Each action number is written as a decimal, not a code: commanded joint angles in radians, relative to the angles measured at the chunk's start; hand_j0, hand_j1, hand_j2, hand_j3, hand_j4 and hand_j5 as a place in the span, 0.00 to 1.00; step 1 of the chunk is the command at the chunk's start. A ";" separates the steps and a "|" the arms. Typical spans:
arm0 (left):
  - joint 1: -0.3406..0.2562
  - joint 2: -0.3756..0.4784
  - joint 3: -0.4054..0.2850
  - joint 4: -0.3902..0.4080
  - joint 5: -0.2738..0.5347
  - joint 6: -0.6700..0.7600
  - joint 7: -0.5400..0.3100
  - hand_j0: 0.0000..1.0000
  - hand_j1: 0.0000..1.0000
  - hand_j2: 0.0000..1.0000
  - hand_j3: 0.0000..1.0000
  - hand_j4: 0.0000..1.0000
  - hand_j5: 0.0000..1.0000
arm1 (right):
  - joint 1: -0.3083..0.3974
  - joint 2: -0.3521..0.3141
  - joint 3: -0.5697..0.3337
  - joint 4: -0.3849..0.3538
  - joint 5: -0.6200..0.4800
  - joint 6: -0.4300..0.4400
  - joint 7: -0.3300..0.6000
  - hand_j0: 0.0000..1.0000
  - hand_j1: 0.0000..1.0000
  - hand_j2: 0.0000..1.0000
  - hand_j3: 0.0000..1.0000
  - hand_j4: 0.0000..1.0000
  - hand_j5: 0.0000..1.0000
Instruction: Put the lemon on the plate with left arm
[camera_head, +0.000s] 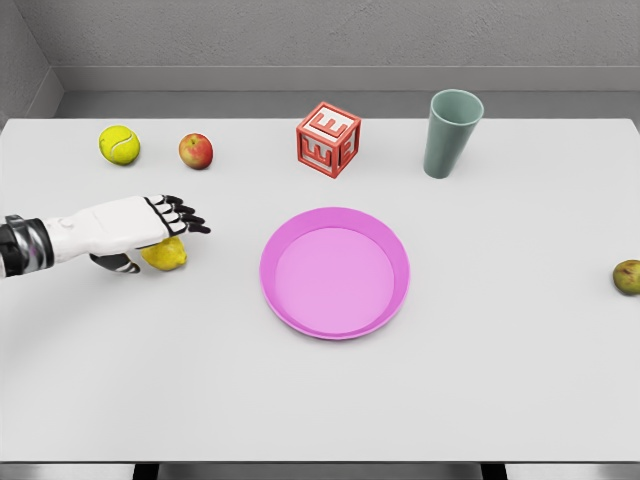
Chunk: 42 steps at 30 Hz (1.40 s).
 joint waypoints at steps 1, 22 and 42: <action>0.000 -0.003 0.001 -0.001 -0.023 0.001 0.001 0.97 0.97 0.97 0.97 0.97 0.97 | 0.000 0.000 0.000 0.000 0.000 0.000 0.001 1.00 1.00 1.00 1.00 1.00 1.00; -0.018 -0.001 -0.056 0.039 -0.020 0.001 0.002 0.71 0.71 0.71 0.71 0.71 0.71 | 0.000 0.000 0.000 0.000 0.000 0.000 0.000 1.00 1.00 1.00 1.00 1.00 1.00; -0.044 -0.012 -0.041 0.043 -0.009 0.001 0.001 0.56 0.56 0.56 0.56 0.56 0.56 | 0.000 0.000 0.000 0.001 0.000 0.000 0.000 1.00 1.00 1.00 1.00 1.00 1.00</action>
